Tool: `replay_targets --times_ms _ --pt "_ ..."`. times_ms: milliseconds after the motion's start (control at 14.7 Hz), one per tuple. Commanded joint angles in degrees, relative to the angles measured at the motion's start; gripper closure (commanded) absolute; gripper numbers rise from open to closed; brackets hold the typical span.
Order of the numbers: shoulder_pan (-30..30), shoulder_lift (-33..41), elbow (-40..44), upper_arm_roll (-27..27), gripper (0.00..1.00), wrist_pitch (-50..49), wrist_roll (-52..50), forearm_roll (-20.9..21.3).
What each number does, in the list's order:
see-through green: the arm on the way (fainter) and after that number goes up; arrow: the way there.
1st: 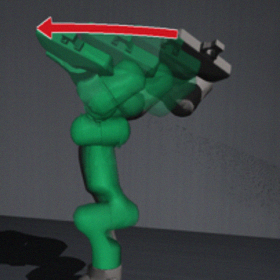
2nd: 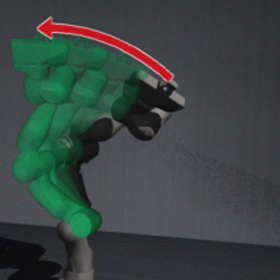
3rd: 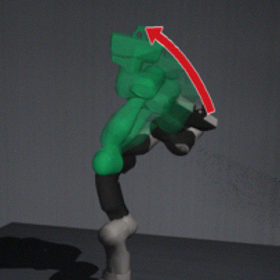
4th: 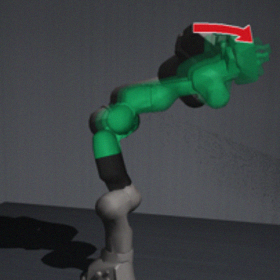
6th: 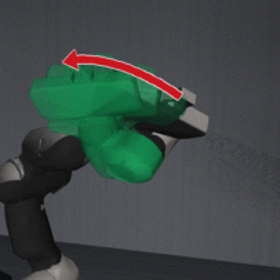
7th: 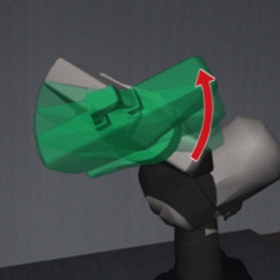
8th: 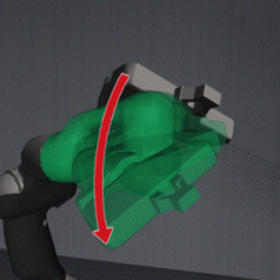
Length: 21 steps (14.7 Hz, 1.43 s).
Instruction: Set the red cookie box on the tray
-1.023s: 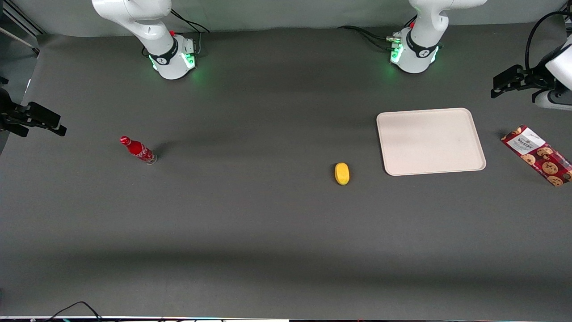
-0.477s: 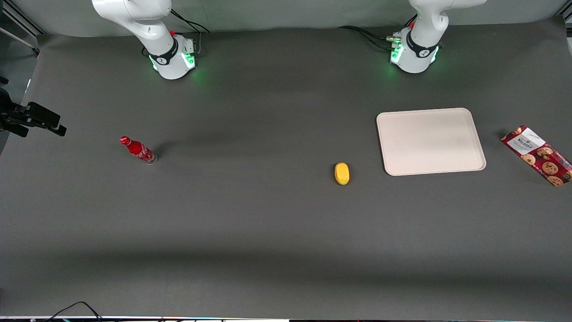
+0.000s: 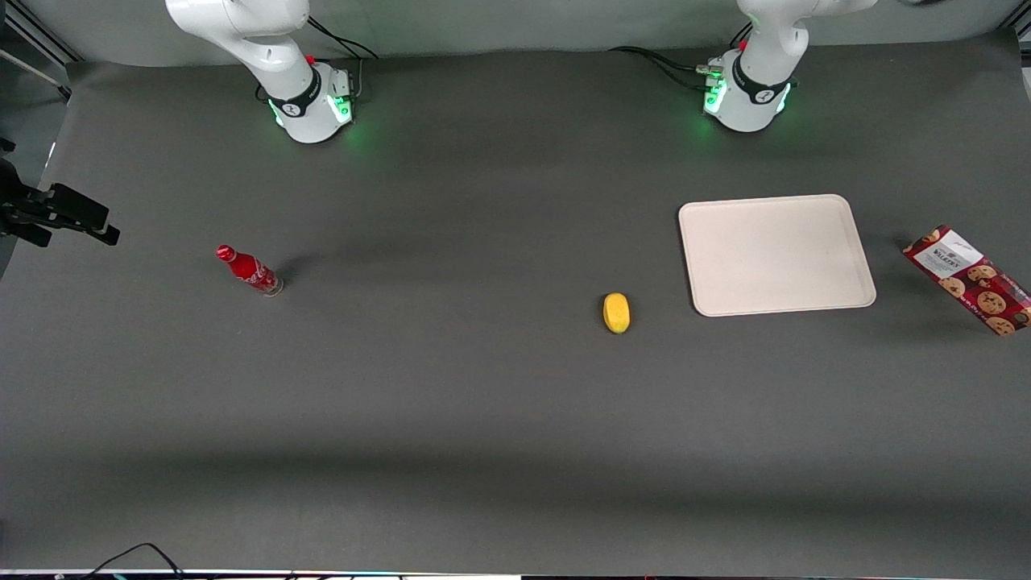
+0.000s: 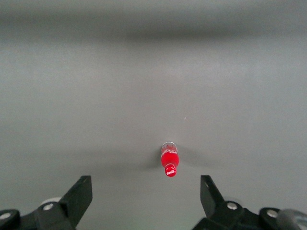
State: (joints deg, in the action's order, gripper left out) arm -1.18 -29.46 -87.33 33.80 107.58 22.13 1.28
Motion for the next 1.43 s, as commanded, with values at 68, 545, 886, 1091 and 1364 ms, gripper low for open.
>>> replay_targets --times_ms 68,545,886,1091,1364 --pt "-2.16 -8.68 -2.91 5.04 0.0 10.6 11.77 -12.23" --pt "-2.17 -11.23 -12.42 5.4 0.0 21.17 19.33 -24.37" --pt "-1.99 -14.66 -12.78 5.32 0.58 23.11 23.75 -36.34" --pt "-1.99 -15.19 -12.52 5.23 1.0 23.29 23.75 -36.7" --pt "-0.85 -12.66 -11.55 5.67 1.0 21.45 23.75 -35.56"
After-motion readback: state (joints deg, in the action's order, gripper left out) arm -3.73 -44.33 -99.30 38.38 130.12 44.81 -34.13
